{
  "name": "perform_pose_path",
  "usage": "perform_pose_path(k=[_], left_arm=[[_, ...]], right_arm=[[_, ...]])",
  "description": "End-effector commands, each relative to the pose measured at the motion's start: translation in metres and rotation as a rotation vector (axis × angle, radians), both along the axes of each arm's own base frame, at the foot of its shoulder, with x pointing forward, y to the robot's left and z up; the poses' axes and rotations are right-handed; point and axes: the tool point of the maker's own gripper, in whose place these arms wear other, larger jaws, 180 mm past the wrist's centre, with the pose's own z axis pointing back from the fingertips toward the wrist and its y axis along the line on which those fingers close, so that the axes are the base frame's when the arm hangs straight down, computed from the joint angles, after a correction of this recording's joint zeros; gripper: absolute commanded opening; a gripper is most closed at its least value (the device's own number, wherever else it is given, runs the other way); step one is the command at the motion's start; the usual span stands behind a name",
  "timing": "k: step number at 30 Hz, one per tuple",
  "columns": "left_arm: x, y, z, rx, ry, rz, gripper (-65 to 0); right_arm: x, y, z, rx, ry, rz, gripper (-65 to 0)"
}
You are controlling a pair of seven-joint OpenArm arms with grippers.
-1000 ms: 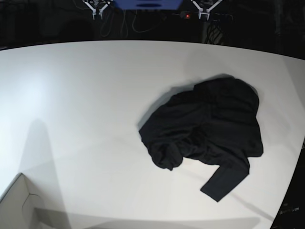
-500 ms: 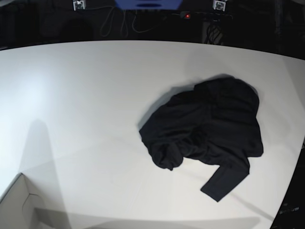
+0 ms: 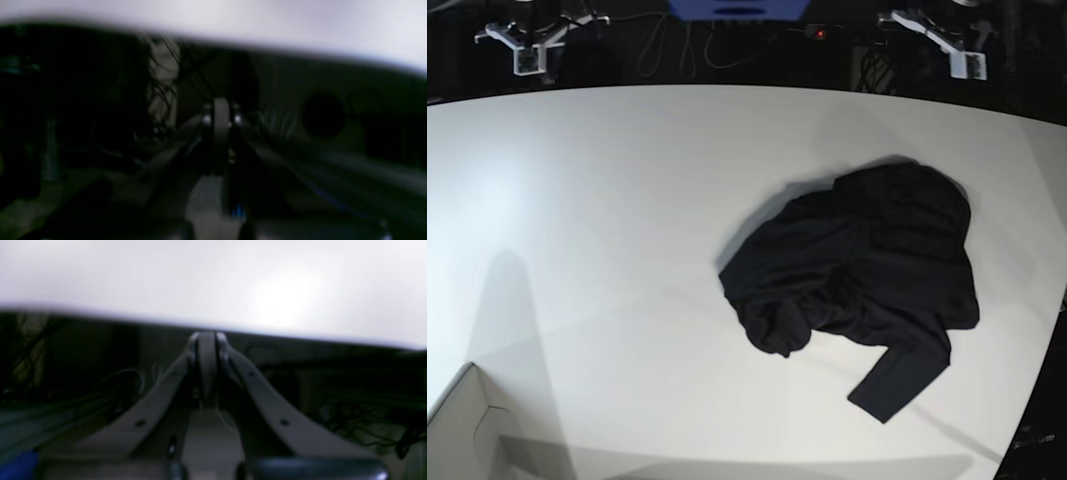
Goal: Layout the t-shirt on the table in an organized manner, then fold the t-shirt properly
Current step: 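Reach the right gripper down and grasp the edge of the black shirt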
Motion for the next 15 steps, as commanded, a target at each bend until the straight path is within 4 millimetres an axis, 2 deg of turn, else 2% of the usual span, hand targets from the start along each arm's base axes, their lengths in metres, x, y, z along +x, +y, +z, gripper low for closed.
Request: perform_pose_path(k=[1,6,10,12,15], left_arm=[[0.009,0.004,0.016,-0.003,-0.056,0.013,-65.0],[0.036,0.038,0.046,0.023,-0.181,0.140,-65.0],[0.043,0.064,0.058,0.037,-0.230,0.237,-65.0],[0.046,0.072,0.058,0.028,-0.209,0.263,-65.0],[0.059,0.084,0.060,-0.013,-0.180,0.304,-65.0]], right_arm=[[0.016,0.005,0.017,0.007,-0.074,0.011,-65.0],[0.060,0.018,0.048,0.036,-0.234,0.000,-65.0],[0.093,0.028,0.068,0.074,-0.348,-0.027,-65.0],[0.109,0.045,0.075,0.117,-0.388,-0.014,-65.0],[0.133,0.073,0.074,0.180,-0.365,0.035,-63.5]])
